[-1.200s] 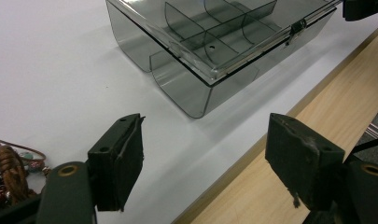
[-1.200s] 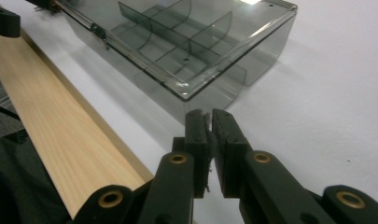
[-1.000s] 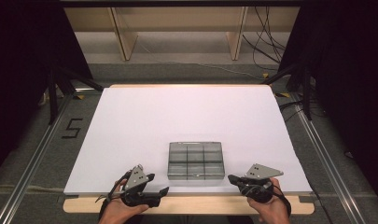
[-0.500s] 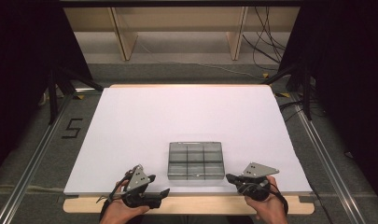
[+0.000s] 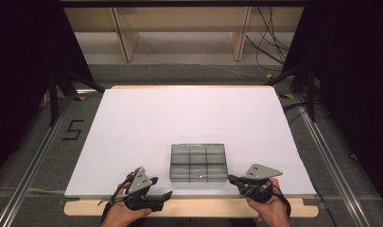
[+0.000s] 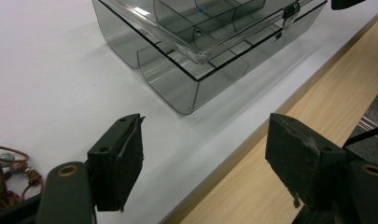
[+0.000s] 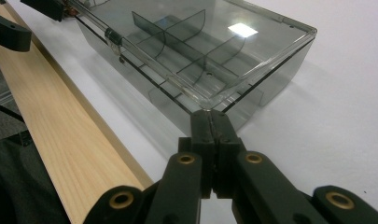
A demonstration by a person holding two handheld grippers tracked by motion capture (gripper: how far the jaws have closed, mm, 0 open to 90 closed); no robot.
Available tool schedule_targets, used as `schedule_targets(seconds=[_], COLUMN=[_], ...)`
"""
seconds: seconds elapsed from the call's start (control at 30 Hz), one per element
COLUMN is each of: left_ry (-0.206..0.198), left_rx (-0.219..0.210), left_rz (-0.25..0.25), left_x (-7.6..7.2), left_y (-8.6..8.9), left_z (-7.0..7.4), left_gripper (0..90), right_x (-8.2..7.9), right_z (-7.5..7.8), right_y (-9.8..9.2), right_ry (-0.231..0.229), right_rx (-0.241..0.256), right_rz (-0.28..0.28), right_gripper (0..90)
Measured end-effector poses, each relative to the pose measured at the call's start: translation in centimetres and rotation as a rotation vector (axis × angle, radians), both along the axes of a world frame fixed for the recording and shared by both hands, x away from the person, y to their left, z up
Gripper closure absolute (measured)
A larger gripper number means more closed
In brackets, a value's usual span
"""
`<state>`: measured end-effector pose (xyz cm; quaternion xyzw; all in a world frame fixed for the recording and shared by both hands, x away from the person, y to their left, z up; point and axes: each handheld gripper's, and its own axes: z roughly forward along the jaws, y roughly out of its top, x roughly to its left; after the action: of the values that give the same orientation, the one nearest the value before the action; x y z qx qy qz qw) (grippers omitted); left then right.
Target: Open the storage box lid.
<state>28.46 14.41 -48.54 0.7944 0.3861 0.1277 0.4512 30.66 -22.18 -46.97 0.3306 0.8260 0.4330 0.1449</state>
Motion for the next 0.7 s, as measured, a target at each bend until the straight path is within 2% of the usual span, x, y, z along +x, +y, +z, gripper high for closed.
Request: schedule_targets(seconds=[0.07,0.13,0.17,0.2,0.23,0.27,0.33,0.37,0.4,0.47,0.5,0.53,0.57,0.6,0.63,0.7], left_ry=[-0.004,-0.013,-0.005,-0.004,-0.014,-0.017,-0.024,-0.024,-0.015,-0.025,-0.032,-0.038,-0.038,-0.038,-0.046,-0.048], left_rx=[-0.009,0.007,0.0,-0.001,0.0,0.015,0.017,0.003,-0.01,-0.01,-0.005,0.0,-0.024,-0.024,-0.033,-0.033], left_rz=[0.007,-0.005,0.005,0.01,0.006,-0.003,-0.004,0.009,0.021,0.021,0.019,0.023,0.045,0.045,0.053,0.057], left_x=[0.0,0.1,0.1,0.0,0.1,0.1,0.2,0.2,0.2,0.3,0.4,0.6,0.7,0.7,1.1,1.3], left_y=[-0.1,0.1,0.1,0.1,0.1,0.2,0.3,0.2,0.1,0.2,0.3,0.4,0.3,0.3,0.4,0.4], left_z=[0.0,0.1,0.1,0.1,0.1,0.2,0.2,0.1,0.1,0.3,0.4,0.6,0.8,0.8,1.0,1.2], left_gripper=[27.1,27.1,27.1,27.1,27.0,27.0,27.0,27.0,26.9,26.7,26.7,26.7,26.7,26.7,26.7,26.8], right_x=[0.0,0.0,0.1,0.2,0.0,0.0,0.2,0.4,0.4,0.6,0.6,0.9,1.0,1.0,1.0,1.2], right_z=[0.1,0.2,0.1,0.3,0.3,0.3,0.5,0.4,0.5,0.6,0.7,0.7,0.8,0.8,0.8,0.9], right_y=[0.0,-0.1,0.0,-0.1,0.0,0.0,-0.1,-0.1,-0.1,0.0,-0.1,-0.1,-0.2,-0.2,0.0,0.0], right_ry=[0.014,0.014,0.012,-0.003,0.013,0.013,-0.005,-0.009,-0.029,-0.019,-0.016,-0.033,-0.025,-0.025,-0.008,-0.022], right_rx=[0.014,0.01,0.029,0.024,0.035,0.035,0.038,0.048,0.05,0.061,0.063,0.064,0.077,0.077,0.104,0.099], right_rz=[-0.01,-0.008,0.01,0.006,-0.008,-0.008,-0.003,0.017,-0.002,0.017,-0.001,0.014,0.002,0.002,0.005,0.014], right_gripper=[90.0,90.0,90.0,89.9,89.9,89.9,89.9,89.9,89.9,89.8,89.8,89.8,89.8,89.8,89.8,89.7])
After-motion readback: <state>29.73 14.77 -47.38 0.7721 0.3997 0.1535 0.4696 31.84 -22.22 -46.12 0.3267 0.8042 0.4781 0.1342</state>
